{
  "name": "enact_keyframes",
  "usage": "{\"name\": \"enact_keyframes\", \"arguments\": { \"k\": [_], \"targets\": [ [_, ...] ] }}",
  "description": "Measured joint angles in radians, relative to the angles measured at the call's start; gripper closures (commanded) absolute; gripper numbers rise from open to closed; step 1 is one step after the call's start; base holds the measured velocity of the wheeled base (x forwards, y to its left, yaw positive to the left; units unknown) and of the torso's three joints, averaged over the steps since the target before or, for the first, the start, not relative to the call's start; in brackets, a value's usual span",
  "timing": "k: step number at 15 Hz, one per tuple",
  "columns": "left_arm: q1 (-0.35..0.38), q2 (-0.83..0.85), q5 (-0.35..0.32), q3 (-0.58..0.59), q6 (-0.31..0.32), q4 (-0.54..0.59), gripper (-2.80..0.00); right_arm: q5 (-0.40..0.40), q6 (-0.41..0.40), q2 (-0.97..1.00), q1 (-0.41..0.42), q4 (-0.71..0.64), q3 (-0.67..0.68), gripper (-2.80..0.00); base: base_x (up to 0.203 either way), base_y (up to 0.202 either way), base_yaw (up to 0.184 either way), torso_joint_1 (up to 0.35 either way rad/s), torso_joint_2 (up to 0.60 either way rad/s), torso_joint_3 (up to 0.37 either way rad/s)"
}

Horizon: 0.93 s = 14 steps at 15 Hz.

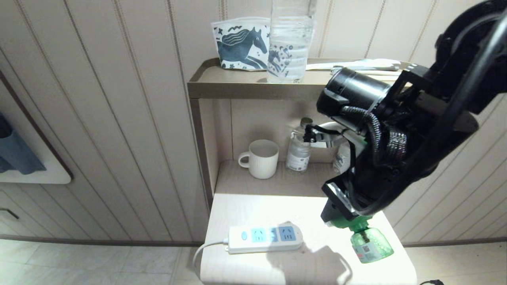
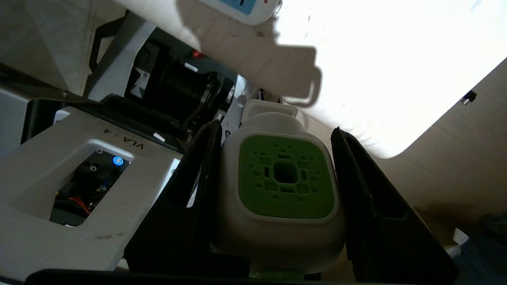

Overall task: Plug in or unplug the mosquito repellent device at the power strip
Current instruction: Insert the plug into the socket

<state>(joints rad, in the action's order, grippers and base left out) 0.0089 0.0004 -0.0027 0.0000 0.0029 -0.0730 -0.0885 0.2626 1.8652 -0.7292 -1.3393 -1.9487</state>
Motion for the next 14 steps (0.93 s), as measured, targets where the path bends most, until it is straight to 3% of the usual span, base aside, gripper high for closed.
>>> {"name": "enact_keyframes", "arguments": {
  "k": [8,14],
  "targets": [
    [0.0,0.0,-0.001,0.0,0.0,-0.001,0.0,-0.001,-0.006,0.117,-0.027,0.015,-0.006,0.0,0.0,0.0,0.0,0.262,-0.57,-0.293],
    [0.0,0.0,0.0,0.0,0.0,0.0,0.0,0.024,0.024,0.229,-0.027,0.018,0.004,0.0,0.0,0.0,0.0,0.009,-0.02,-0.007]
  ]
}}
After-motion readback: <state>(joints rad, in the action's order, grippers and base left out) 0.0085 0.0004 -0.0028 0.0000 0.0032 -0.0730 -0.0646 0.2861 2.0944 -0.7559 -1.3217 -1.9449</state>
